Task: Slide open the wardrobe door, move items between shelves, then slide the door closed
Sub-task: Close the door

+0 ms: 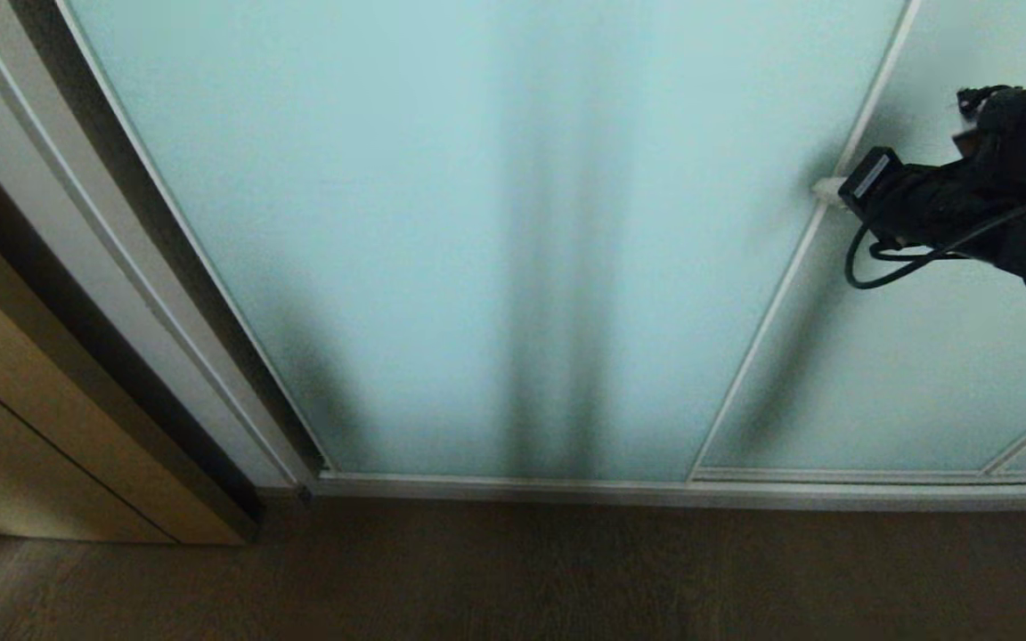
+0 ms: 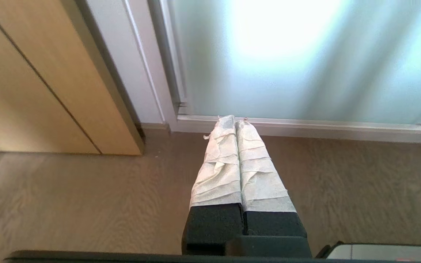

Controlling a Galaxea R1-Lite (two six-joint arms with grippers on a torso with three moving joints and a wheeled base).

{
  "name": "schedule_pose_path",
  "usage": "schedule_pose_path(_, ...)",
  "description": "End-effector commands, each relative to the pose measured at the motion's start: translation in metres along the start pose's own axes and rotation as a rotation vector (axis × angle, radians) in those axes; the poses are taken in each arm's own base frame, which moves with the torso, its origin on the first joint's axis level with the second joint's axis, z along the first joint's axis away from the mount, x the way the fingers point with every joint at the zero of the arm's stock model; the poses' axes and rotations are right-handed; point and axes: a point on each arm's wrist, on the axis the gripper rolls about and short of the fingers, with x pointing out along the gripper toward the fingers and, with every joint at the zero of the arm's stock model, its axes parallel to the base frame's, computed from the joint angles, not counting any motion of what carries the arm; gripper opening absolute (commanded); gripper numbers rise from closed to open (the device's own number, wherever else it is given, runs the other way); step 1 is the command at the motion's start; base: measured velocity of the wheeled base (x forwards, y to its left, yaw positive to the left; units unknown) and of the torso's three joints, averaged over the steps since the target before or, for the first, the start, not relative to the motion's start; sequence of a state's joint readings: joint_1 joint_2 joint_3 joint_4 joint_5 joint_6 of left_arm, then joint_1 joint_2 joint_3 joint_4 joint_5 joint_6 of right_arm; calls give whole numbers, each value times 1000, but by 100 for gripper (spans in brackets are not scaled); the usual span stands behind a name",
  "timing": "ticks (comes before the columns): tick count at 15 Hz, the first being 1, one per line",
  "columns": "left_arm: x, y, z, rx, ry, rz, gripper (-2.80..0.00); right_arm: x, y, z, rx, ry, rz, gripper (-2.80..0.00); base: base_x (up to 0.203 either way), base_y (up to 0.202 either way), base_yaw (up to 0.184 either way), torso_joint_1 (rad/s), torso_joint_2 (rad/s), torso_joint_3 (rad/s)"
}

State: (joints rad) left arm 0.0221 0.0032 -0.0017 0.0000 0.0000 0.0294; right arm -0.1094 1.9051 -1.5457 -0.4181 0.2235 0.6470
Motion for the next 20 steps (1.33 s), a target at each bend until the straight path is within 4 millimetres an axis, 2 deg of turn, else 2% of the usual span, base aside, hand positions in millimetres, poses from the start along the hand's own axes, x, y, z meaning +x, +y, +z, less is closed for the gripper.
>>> schedule_pose_path(1, 0, 0, 0, 0, 0, 1, -280, 6, -6, -1, 2, -14, -19, -280, 0, 0, 0, 0, 0, 0)
schedule_pose_path(6, 0, 0, 0, 1, 2, 1, -280, 15, -14, -4, 2, -31, -49, -280, 0, 0, 0, 0, 0, 0)
schedule_pose_path(14, 0, 0, 0, 1, 1, 1, -280, 16, -8, 3, -12, -52, -32, -280, 0, 0, 0, 0, 0, 0)
schedule_pose_path(20, 0, 0, 0, 1, 2, 1, -280, 19, 13, -5, -17, -22, 10, -280, 0, 0, 0, 0, 0, 0)
